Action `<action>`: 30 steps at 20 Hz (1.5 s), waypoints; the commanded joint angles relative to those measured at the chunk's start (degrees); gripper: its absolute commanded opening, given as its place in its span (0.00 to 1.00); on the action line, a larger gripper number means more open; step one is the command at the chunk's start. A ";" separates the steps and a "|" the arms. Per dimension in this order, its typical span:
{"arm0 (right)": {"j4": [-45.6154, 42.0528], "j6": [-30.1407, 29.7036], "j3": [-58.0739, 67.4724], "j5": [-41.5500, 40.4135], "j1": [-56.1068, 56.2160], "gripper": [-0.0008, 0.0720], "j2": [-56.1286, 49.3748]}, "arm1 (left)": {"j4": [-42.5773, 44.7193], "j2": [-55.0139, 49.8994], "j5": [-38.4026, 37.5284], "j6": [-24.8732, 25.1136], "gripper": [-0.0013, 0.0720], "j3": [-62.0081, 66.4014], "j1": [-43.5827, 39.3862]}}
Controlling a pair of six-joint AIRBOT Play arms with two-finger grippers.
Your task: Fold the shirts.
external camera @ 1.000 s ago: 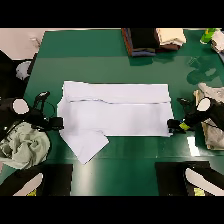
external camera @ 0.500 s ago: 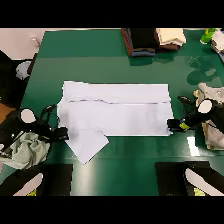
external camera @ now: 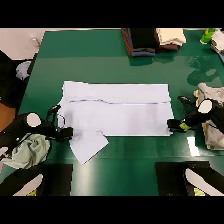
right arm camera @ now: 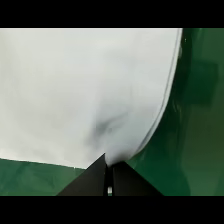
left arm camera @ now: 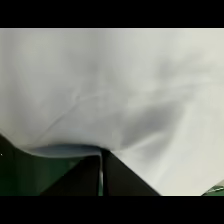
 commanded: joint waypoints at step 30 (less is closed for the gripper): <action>-10.84 1.49 34.53 4.59 -0.35 0.04 -19.61 | 9.31 -24.20 6.60 10.49 0.05 38.80 -0.37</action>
